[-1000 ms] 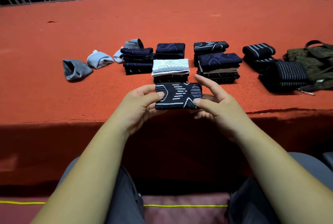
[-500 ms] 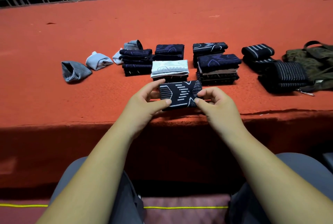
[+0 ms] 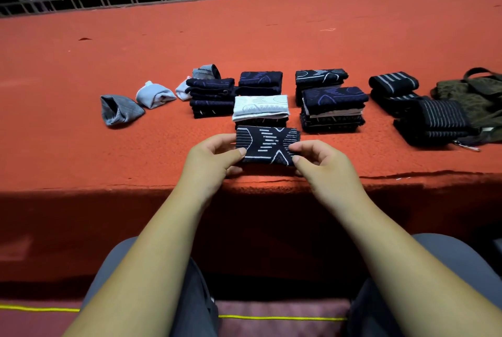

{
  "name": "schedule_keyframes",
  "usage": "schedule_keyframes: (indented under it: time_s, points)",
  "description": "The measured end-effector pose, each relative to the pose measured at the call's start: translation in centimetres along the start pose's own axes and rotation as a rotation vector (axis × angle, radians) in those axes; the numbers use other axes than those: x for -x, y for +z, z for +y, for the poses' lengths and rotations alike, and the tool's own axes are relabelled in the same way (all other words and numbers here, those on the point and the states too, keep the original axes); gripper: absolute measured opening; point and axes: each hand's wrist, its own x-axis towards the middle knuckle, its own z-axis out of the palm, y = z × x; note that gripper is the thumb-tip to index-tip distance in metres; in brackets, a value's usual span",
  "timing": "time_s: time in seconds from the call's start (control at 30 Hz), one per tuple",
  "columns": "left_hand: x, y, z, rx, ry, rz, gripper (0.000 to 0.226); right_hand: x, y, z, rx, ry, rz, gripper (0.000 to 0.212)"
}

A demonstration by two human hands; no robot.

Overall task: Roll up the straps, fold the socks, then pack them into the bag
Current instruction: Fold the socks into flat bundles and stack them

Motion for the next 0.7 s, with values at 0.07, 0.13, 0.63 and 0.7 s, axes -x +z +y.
schedule_keyframes:
  time_s: [0.07,0.13,0.63,0.7]
  points:
    - [-0.1,0.0,0.0,0.002,0.001,0.018,0.029,-0.1,0.3,-0.2,0.015,-0.01,0.002,0.024]
    - [-0.3,-0.2,-0.1,-0.003,0.001,0.039,0.029,-0.3,0.8,-0.3,0.015,-0.019,0.006,0.024]
    - [0.4,-4.9,0.9,-0.24,0.164,0.131,0.043,-1.0,6.5,-2.5,0.145,-0.135,-0.131,0.039]
    - [0.4,-5.7,0.9,-0.243,0.188,0.141,0.046,-1.3,7.2,-2.9,0.148,-0.129,-0.152,0.039]
